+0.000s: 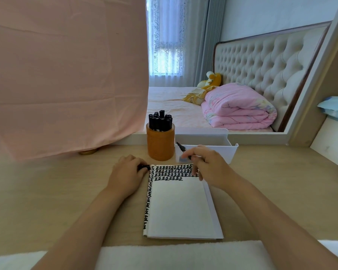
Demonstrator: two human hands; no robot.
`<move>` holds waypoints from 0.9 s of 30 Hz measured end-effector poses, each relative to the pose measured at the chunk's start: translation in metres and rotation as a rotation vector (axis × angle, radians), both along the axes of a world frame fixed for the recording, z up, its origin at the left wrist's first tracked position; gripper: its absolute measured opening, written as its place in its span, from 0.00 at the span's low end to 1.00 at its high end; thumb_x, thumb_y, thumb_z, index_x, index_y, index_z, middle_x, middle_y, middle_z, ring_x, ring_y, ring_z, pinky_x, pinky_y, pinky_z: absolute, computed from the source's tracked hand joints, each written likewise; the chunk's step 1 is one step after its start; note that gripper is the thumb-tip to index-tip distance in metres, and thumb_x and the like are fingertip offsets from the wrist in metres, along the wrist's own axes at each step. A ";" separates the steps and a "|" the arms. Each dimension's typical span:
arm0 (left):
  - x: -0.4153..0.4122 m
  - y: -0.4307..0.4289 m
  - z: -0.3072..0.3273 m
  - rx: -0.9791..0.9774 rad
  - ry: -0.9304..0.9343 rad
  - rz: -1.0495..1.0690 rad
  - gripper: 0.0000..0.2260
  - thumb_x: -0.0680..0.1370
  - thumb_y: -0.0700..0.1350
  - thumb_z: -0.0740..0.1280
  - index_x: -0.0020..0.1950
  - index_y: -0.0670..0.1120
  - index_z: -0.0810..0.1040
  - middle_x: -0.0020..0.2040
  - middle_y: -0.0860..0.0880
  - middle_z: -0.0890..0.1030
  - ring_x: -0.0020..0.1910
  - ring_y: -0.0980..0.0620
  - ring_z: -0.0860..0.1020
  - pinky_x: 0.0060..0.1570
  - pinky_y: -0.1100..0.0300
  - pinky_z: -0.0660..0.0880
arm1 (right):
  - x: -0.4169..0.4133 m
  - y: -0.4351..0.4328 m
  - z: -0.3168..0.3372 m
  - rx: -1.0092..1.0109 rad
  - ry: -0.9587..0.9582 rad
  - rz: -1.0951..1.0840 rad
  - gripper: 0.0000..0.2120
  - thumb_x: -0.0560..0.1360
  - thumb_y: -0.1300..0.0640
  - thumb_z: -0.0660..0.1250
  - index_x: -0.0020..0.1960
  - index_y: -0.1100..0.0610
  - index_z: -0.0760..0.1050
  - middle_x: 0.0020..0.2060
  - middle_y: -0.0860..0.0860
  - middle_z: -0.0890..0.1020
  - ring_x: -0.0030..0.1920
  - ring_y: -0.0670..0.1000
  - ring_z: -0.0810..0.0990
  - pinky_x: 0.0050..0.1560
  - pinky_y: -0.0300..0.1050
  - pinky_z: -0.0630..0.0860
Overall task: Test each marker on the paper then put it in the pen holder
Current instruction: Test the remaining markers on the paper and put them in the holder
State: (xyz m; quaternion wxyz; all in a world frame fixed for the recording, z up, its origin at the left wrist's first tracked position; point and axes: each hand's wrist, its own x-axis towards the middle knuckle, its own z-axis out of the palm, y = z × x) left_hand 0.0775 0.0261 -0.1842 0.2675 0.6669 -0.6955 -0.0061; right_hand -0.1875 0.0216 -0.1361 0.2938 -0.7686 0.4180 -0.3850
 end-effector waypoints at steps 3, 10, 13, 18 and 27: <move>-0.002 0.002 0.004 0.007 0.062 0.015 0.13 0.81 0.54 0.63 0.63 0.55 0.78 0.57 0.52 0.77 0.59 0.51 0.70 0.58 0.53 0.69 | -0.002 -0.001 0.002 0.061 -0.059 0.039 0.26 0.82 0.70 0.53 0.55 0.42 0.79 0.51 0.52 0.76 0.50 0.55 0.78 0.48 0.47 0.81; -0.042 0.027 0.041 -0.090 0.093 -0.334 0.07 0.80 0.50 0.65 0.55 0.56 0.80 0.52 0.60 0.75 0.50 0.61 0.74 0.48 0.64 0.73 | -0.007 0.008 0.005 0.140 -0.178 0.098 0.05 0.79 0.62 0.67 0.51 0.55 0.80 0.35 0.47 0.78 0.32 0.45 0.75 0.33 0.38 0.72; -0.055 0.042 0.037 -0.046 -0.043 -0.498 0.06 0.79 0.52 0.65 0.54 0.57 0.80 0.50 0.62 0.74 0.47 0.61 0.73 0.43 0.64 0.70 | -0.007 0.008 0.004 0.275 -0.295 0.070 0.09 0.82 0.59 0.61 0.50 0.56 0.80 0.34 0.56 0.78 0.29 0.53 0.75 0.26 0.40 0.65; -0.054 0.049 0.021 -0.045 -0.161 -0.556 0.13 0.76 0.60 0.62 0.57 0.59 0.80 0.52 0.61 0.74 0.50 0.62 0.69 0.44 0.65 0.66 | -0.009 0.006 -0.011 0.282 -0.162 -0.011 0.02 0.77 0.62 0.68 0.50 0.58 0.79 0.37 0.58 0.84 0.32 0.56 0.80 0.28 0.43 0.72; -0.051 0.052 0.023 0.006 -0.235 -0.569 0.18 0.76 0.63 0.62 0.63 0.60 0.76 0.55 0.58 0.73 0.53 0.58 0.69 0.47 0.61 0.68 | 0.004 0.009 -0.018 0.196 -0.016 -0.061 0.06 0.74 0.62 0.71 0.39 0.57 0.77 0.28 0.50 0.81 0.28 0.48 0.78 0.32 0.44 0.77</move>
